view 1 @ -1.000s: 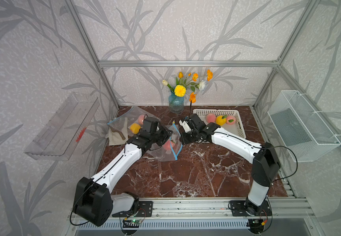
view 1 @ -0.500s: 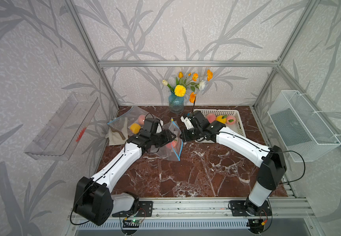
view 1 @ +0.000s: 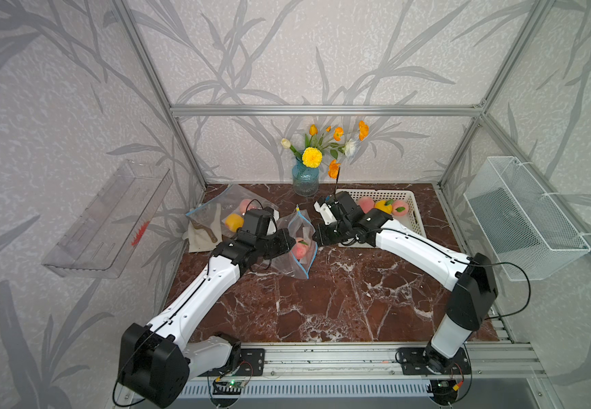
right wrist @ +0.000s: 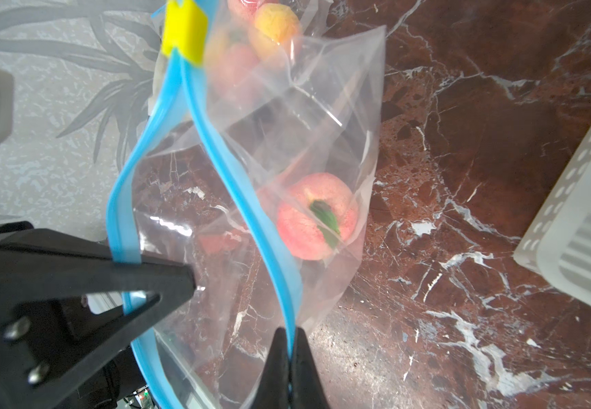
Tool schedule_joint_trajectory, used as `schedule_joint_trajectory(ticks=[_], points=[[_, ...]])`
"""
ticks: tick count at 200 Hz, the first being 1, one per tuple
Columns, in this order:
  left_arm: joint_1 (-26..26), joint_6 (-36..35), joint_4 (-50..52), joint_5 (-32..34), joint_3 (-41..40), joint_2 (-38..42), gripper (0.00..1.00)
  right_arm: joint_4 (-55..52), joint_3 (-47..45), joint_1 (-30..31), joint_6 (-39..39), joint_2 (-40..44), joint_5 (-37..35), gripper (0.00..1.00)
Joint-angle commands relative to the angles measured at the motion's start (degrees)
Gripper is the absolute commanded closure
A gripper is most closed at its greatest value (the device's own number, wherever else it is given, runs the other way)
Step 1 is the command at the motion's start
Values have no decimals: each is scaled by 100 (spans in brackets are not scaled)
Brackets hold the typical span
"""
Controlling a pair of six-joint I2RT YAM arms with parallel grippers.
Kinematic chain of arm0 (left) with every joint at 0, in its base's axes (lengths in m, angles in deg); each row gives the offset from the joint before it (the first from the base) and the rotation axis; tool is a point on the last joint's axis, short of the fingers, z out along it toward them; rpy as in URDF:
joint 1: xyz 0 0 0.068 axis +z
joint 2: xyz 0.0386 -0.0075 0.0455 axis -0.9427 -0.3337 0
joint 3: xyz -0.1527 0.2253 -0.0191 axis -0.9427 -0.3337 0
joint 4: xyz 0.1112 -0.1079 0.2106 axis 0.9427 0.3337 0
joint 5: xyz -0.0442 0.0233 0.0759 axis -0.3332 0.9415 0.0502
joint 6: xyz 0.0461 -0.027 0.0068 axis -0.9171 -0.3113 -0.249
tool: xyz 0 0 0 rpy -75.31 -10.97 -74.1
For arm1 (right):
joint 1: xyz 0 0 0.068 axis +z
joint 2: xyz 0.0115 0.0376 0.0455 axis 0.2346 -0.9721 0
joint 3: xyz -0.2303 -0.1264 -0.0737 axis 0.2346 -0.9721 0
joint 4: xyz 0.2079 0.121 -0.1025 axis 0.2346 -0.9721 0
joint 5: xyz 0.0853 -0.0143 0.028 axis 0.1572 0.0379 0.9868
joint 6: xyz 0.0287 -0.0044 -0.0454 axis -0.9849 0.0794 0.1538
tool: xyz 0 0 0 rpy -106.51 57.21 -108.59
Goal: Place the peach in a zip-top bag and seal the zipper
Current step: Adjust the zipper food storage bag at the center of the board.
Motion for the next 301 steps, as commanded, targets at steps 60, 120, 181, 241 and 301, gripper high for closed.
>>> schedule_joint_trajectory(ticks=[60, 120, 181, 241, 301], points=[[-1, -321, 1955, 1336, 1401, 406, 100, -1039, 463, 9, 888, 426, -1238, 93], [-27, -226, 2752, 974, 2333, 525, 98, -911, 982, 9, 1057, 191, -237, 92], [-34, 233, 2107, 309, 2167, 490, 95, -1051, 1028, -54, 1326, -40, -444, 89], [-50, 866, 592, 59, 1192, -272, 98, -933, 878, -324, 1382, -577, -141, 75], [-146, 972, 9, -339, 1086, -1327, 100, -505, 578, -518, 1253, 48, -415, 34]])
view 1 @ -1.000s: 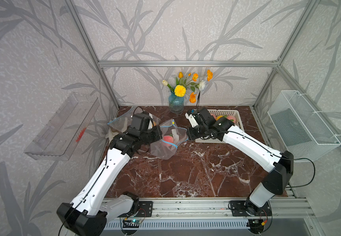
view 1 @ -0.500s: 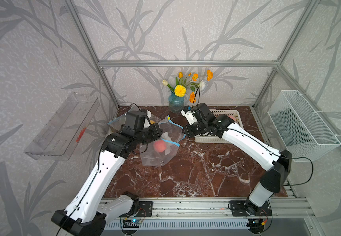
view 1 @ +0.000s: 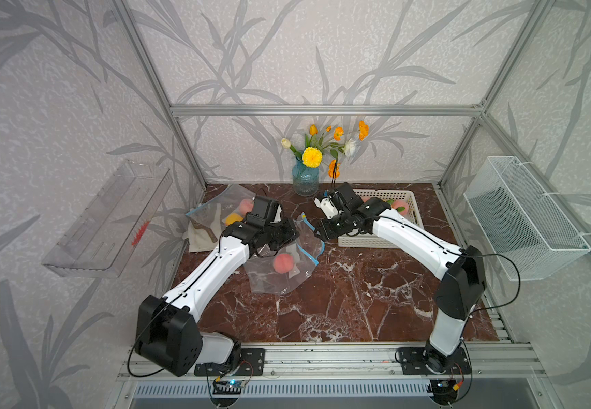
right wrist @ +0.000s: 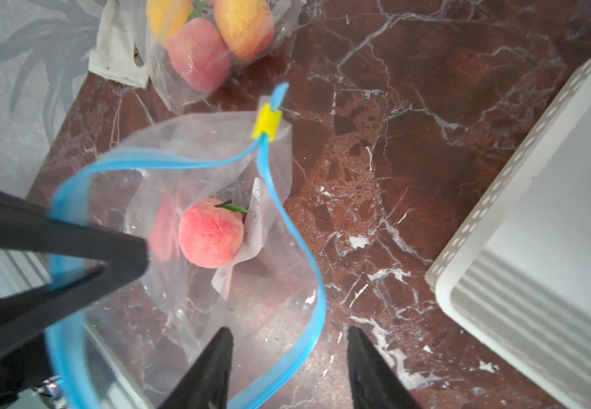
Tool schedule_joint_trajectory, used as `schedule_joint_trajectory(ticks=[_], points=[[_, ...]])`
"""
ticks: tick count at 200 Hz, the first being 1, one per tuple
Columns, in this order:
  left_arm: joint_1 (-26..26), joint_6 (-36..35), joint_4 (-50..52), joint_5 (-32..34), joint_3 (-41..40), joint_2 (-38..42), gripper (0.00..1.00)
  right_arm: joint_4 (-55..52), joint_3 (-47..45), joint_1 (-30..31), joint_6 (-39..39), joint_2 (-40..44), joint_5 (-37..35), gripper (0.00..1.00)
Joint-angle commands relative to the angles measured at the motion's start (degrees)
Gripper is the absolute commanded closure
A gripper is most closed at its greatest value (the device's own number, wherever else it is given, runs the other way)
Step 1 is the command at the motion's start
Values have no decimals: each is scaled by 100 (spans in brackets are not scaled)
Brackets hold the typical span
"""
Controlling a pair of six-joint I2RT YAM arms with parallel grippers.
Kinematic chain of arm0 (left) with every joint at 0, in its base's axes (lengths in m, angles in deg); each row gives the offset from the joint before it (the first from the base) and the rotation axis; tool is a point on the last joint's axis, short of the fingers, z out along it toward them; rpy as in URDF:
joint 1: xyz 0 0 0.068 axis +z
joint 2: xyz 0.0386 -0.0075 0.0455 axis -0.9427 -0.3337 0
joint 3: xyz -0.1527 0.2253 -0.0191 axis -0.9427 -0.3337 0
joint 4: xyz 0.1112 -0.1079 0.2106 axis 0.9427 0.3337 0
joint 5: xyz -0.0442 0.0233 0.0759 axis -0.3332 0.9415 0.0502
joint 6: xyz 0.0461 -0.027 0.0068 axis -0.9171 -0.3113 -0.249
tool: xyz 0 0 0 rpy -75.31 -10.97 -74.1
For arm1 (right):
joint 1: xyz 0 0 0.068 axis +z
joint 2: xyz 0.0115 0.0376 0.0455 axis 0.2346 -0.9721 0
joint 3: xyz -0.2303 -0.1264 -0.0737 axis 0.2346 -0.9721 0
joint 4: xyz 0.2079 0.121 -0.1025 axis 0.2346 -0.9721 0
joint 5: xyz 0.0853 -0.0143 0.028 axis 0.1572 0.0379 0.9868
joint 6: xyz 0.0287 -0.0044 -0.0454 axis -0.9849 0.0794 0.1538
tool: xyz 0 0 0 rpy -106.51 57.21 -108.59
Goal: Place the peach in a zip-top bag and seal the zipper
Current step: Adjust the zipper food storage bag at the center of the board, then pick up the peach from the basket.
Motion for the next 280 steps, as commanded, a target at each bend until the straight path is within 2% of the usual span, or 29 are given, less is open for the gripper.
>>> schedule_joint_trajectory(ticks=[1, 32, 68, 90, 104, 134, 159, 199, 237, 280], points=[[-65, 52, -375, -249, 58, -210, 100, 345, -257, -162, -109, 602, -231, 33], [-99, 17, -508, -290, 59, -377, 100, 793, -978, -773, -296, 1018, -734, 16], [-108, -37, -493, -334, 51, -423, 100, 763, -1069, -1634, -141, 717, -1441, 0], [-121, -45, -477, -361, 47, -419, 100, 791, -865, -2068, -84, 108, -1829, 1], [-117, -45, -467, -343, 40, -394, 100, 859, -584, -2209, 12, -282, -1840, 0], [-129, -50, -403, -317, 32, -372, 100, 865, 289, -2226, 387, -1168, -1647, 3], [-140, -37, -365, -287, -3, -330, 100, 894, 1003, -2232, 252, -1904, -2202, 12], [-144, 14, -355, -251, -111, -256, 100, 336, 2283, -2237, 206, -3049, -2633, 15], [-143, 42, -350, -219, -159, -199, 100, -44, 3024, -2250, 124, -3656, -2741, 25], [-145, 60, -349, -206, -208, -182, 100, -276, 3330, -2276, 115, -3952, -2775, 26]])
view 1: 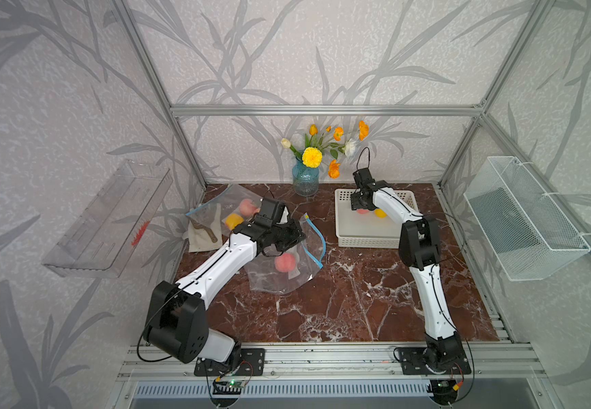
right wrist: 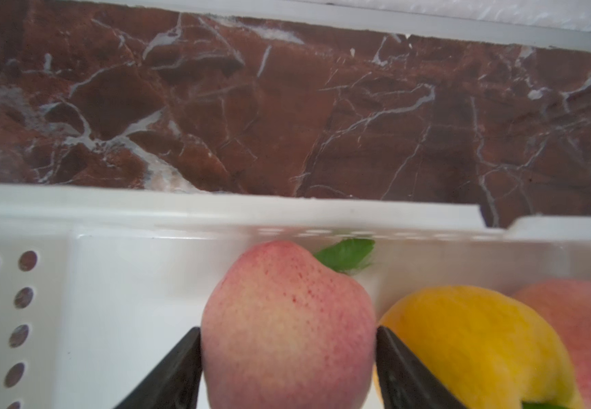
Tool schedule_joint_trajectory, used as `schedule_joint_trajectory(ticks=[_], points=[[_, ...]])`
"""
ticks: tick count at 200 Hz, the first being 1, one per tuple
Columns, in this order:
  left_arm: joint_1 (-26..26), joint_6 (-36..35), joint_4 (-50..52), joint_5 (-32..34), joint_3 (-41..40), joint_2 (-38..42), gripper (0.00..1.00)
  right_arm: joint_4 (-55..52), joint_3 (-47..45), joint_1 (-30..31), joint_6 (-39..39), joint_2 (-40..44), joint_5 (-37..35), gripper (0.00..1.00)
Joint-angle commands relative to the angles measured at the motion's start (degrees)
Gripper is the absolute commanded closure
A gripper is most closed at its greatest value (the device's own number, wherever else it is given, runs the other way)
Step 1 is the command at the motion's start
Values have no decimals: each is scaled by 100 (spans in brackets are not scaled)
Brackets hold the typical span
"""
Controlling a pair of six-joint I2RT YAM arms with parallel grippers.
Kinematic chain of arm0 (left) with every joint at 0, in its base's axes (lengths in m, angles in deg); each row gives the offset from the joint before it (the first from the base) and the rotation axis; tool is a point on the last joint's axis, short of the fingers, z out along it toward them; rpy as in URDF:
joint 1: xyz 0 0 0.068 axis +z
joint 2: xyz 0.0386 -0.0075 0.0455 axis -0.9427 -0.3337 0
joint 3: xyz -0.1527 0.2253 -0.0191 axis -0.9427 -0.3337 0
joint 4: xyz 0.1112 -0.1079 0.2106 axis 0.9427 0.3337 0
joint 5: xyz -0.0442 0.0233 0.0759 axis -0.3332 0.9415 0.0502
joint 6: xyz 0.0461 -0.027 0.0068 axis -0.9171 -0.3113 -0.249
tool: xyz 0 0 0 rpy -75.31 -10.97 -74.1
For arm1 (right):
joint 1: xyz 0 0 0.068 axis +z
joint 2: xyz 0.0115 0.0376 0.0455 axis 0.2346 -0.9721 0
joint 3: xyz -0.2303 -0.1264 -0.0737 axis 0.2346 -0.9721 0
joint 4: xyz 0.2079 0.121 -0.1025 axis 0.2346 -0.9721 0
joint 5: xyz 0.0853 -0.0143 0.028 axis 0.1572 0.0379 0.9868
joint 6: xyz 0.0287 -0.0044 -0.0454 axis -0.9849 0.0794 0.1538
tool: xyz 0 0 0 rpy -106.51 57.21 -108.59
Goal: Place the peach in a zip-top bag and seal the zipper
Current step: Pick up the peach from the basket.
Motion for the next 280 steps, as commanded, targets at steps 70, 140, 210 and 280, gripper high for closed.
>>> schedule_joint_trajectory(ticks=[70, 140, 210, 280], points=[[-33, -30, 60, -26, -78, 132, 100, -314, -423, -113, 6, 497, 658, 50], [-34, -26, -36, 2, -26, 186, 100, 1120, -3505, -117, -260, 3276, 2402, 50], [-33, -87, -45, 93, 15, 351, 100, 2119, -5266, 433, -348, 5476, 4977, 49], [-31, -105, -65, 40, 52, 466, 100, 2624, -5659, 1597, -474, 5702, 5382, 46]])
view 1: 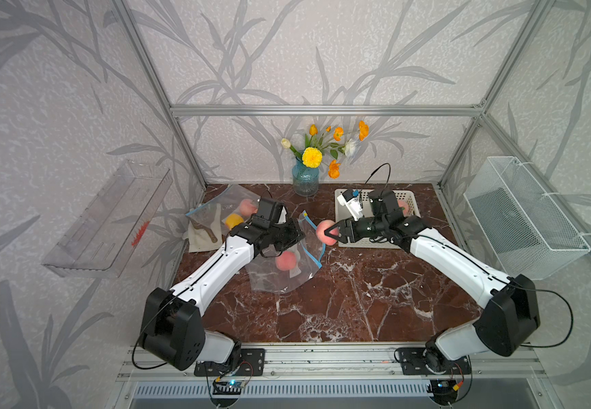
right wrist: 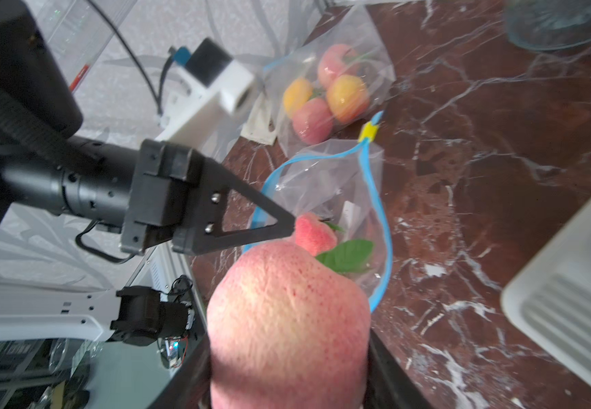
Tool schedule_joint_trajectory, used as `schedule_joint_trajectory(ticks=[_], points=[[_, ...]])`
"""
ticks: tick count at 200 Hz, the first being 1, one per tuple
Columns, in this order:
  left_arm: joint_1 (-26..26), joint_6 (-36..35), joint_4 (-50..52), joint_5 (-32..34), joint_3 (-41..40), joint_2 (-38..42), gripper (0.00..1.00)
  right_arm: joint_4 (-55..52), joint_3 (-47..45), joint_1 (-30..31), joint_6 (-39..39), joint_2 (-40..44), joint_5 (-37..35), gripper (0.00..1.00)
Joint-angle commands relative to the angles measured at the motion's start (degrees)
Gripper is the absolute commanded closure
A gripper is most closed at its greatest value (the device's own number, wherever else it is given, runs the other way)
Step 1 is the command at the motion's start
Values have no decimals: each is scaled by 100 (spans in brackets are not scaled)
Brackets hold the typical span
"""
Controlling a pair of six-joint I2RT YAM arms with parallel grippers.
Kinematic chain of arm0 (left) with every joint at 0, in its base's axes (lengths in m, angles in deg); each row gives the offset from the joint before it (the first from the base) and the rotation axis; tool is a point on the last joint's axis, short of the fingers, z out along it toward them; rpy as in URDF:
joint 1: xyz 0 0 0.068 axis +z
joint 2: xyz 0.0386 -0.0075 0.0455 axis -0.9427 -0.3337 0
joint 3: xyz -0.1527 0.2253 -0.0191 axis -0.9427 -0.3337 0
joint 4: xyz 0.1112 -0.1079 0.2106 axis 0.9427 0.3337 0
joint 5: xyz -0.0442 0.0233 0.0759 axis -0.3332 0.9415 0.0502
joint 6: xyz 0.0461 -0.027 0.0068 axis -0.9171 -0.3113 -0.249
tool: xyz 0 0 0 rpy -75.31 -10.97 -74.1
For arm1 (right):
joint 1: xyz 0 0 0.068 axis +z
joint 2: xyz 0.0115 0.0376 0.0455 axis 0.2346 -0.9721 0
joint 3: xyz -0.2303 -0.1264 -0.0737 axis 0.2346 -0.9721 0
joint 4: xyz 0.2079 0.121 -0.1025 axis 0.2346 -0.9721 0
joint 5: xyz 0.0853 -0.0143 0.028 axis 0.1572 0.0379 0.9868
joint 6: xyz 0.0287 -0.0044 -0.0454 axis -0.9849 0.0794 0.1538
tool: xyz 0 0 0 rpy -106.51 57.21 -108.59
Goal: Place the peach in a zip-top bag and seal the zipper
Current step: Pick up the peach from the basket, then place the peach in the zipper food storage bag.
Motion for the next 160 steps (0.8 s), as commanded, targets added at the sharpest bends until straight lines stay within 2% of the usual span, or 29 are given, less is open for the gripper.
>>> schedule_joint_trajectory(ticks=[1, 87, 93, 107, 125, 160], points=[[-30, -118, -50, 3, 81, 245, 100, 292, -22, 185, -61, -14, 212, 46], [-36, -271, 69, -7, 121, 644, 100, 36, 303, 418, -158, -706, -317, 45], [-29, -287, 73, -18, 117, 663, 100, -28, 380, 420, -172, -746, -314, 43], [-30, -313, 127, -4, 119, 718, 100, -244, 574, 427, -174, -823, -230, 30], [-31, -333, 140, 51, 112, 788, 100, -279, 679, 426, -280, -791, -234, 21], [-30, -333, 118, 43, 118, 864, 100, -285, 742, 427, -381, -576, -248, 15]])
